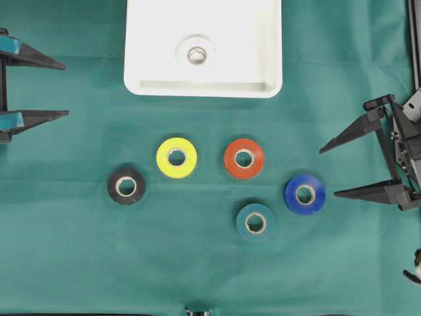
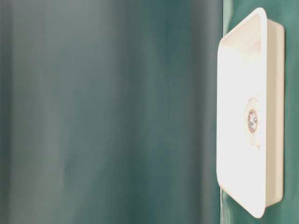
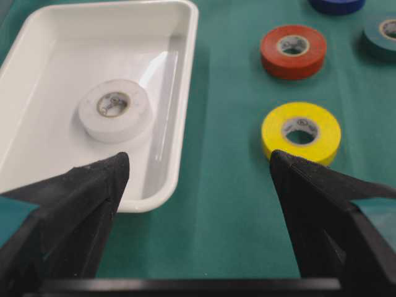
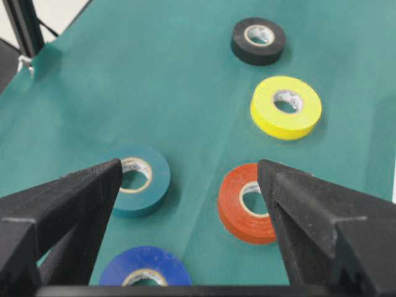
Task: Pick up the tape from a random location and place it into the white case.
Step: 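Move the open right gripper toward the teal tape roll, then position the right gripper above the teal tape roll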
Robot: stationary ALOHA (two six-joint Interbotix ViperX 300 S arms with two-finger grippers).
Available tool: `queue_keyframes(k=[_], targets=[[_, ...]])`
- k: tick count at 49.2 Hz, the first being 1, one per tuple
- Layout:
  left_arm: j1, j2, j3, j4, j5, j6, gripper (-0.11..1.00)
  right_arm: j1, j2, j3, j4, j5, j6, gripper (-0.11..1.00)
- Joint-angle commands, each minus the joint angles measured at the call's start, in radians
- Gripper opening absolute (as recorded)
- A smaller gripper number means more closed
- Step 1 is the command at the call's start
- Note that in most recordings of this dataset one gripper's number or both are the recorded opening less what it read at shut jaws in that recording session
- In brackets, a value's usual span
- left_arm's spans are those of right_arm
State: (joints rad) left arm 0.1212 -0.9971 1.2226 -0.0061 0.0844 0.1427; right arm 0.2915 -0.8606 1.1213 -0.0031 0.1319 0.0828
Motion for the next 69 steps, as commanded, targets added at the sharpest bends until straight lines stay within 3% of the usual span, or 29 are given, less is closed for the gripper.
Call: queue_keyframes(k=[1, 21, 51, 69], targets=[[0.002, 0.006, -0.012, -0.003, -0.006, -0.002, 0.96, 0.002, 0.005, -0.021, -0.002, -0.003, 0.002, 0.9], [0.002, 0.006, -0.014, -0.003, -0.005, -0.002, 0.96, 0.008, 0.066, -0.051, -0.002, -0.017, 0.002, 0.9], [0.002, 0.006, -0.012, -0.003, 0.0, -0.002, 0.96, 0.026, 0.42, -0.296, -0.005, -0.032, -0.003, 0.9], [0.002, 0.006, -0.012, -0.003, 0.011, -0.002, 0.96, 0.034, 0.546, -0.405, -0.011, -0.035, -0.003, 0.9]])
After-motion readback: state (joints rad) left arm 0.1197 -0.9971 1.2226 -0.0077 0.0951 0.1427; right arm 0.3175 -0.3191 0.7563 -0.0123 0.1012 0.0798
